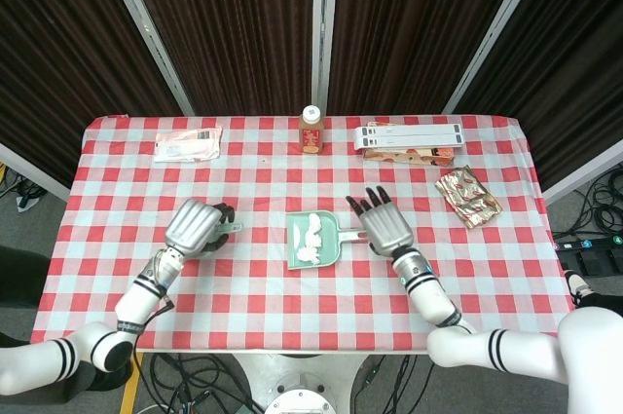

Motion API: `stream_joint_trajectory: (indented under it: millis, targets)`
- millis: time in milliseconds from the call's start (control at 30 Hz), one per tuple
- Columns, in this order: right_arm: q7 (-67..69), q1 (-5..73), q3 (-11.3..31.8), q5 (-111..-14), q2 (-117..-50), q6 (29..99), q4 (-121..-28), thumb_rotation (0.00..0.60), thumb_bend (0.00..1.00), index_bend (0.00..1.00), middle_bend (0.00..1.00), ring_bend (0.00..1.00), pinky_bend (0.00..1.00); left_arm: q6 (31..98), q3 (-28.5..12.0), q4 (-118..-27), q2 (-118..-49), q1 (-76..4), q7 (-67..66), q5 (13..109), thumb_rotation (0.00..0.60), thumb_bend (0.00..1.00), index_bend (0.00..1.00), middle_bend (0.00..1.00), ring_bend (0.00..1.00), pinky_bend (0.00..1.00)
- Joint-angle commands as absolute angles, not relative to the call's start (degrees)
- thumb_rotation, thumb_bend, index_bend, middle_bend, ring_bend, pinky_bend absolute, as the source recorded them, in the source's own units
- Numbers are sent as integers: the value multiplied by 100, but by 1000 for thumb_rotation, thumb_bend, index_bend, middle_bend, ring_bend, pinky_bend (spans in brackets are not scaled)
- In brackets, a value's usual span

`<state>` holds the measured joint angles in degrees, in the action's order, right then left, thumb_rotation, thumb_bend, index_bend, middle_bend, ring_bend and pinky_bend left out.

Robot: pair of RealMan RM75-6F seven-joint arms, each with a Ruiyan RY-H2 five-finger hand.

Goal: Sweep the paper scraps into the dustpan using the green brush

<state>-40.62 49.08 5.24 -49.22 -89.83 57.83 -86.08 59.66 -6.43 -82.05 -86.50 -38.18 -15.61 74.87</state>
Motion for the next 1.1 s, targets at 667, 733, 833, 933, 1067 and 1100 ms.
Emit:
stream_joint_trajectory:
  millis: [667, 733, 833, 933, 1067, 1100]
  targets:
    - [-503, 2247, -361, -7558, -6054, 8005, -9324, 600, 220, 0, 181, 0, 5, 7699, -474, -8847, -7302, -2540, -815, 7797, 600, 142, 162, 218, 165, 278]
    - [-106, 1973, -455, -7819, -6015, 8270, -9119, 600, 220, 0, 169, 0, 0, 8035, -354, -8755, -7147, -2232, -580, 7902, 600, 134, 162, 186, 126, 205]
    - [243, 1636, -529, -8103, -6062, 8633, -8847, 600, 220, 0, 161, 0, 0, 8404, -188, -8600, -7026, -1821, -318, 7963, 600, 134, 162, 185, 125, 201]
    - [543, 1337, -569, -8302, -6128, 8939, -8676, 600, 223, 0, 159, 0, 0, 8651, 18, -8491, -6945, -1467, -83, 8076, 600, 135, 162, 186, 125, 201]
    - [689, 947, -583, -8348, -6196, 9263, -8673, 600, 227, 0, 168, 0, 0, 9014, 186, -8502, -6987, -1012, 40, 8114, 600, 135, 162, 186, 125, 201]
    - [691, 871, -582, -8357, -6226, 9317, -8673, 600, 227, 0, 172, 0, 0, 9087, 208, -8520, -7009, -924, 39, 8118, 600, 134, 162, 186, 125, 201]
